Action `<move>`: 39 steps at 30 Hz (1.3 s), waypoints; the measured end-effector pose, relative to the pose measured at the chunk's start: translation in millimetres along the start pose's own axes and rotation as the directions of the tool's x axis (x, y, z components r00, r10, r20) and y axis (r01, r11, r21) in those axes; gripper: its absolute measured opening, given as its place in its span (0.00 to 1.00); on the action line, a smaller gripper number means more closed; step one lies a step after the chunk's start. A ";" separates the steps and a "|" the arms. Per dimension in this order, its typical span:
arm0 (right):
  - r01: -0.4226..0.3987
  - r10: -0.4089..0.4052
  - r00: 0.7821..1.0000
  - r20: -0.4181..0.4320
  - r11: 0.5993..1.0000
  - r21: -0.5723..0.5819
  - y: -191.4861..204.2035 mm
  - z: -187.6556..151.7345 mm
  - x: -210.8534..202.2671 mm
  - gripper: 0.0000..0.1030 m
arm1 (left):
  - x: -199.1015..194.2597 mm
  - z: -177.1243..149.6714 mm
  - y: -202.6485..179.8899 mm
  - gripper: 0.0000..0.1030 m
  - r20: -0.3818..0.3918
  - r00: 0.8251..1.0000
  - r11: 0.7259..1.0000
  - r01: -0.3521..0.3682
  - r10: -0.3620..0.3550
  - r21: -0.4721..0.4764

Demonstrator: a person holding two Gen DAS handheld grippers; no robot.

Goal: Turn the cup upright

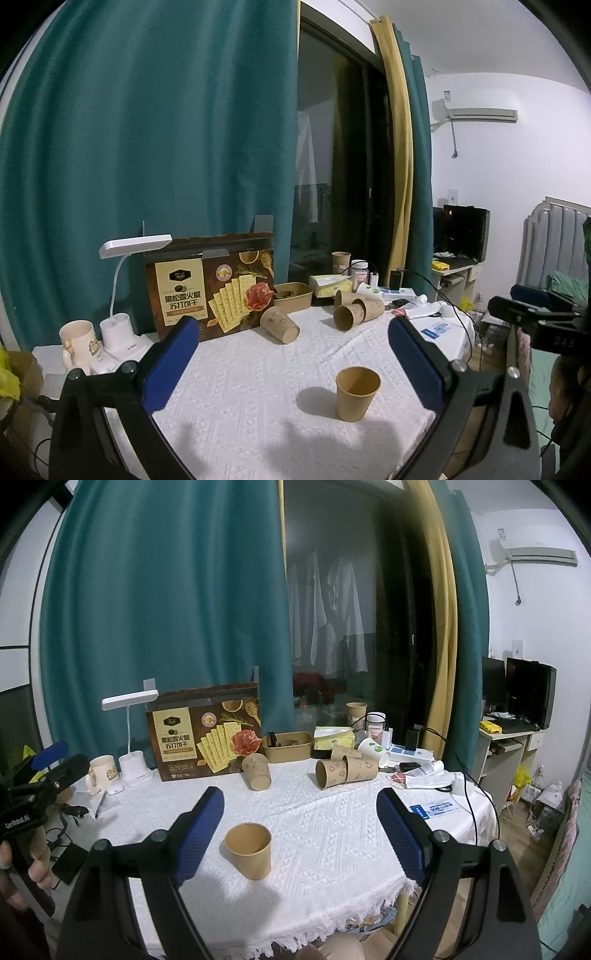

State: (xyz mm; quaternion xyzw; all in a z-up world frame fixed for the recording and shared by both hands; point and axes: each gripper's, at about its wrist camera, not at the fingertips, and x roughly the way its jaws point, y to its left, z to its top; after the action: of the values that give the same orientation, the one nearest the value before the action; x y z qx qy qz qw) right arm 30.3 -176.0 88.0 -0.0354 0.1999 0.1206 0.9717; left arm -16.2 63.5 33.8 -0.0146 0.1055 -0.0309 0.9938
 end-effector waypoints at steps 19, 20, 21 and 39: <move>-0.003 0.003 1.000 0.000 1.000 0.002 -2.4 -1.7 -1.7 0.80 | -1.9 2.6 -6.7 0.99 0.000 1.000 1.000 0.007 -0.007 0.005; -0.002 0.002 1.000 0.000 1.000 0.001 -2.5 -1.8 -1.9 0.80 | -2.0 2.6 -6.9 0.99 -0.001 1.000 1.000 0.008 -0.008 0.004; -0.002 0.002 1.000 0.000 1.000 0.001 -3.0 -1.4 -2.5 0.80 | -2.0 2.5 -6.8 0.99 -0.001 1.000 1.000 0.008 -0.008 0.004; -0.004 0.004 1.000 -0.001 1.000 0.004 -4.1 -2.3 -2.3 0.80 | -4.6 4.8 -13.7 0.99 -0.003 1.000 1.000 0.019 -0.019 0.006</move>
State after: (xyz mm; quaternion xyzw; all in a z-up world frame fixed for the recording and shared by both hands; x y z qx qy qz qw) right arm 28.4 -180.8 86.9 -0.0332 0.2008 0.1220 0.9714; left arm -20.4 50.3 39.9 -0.0126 0.1068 -0.0406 0.9934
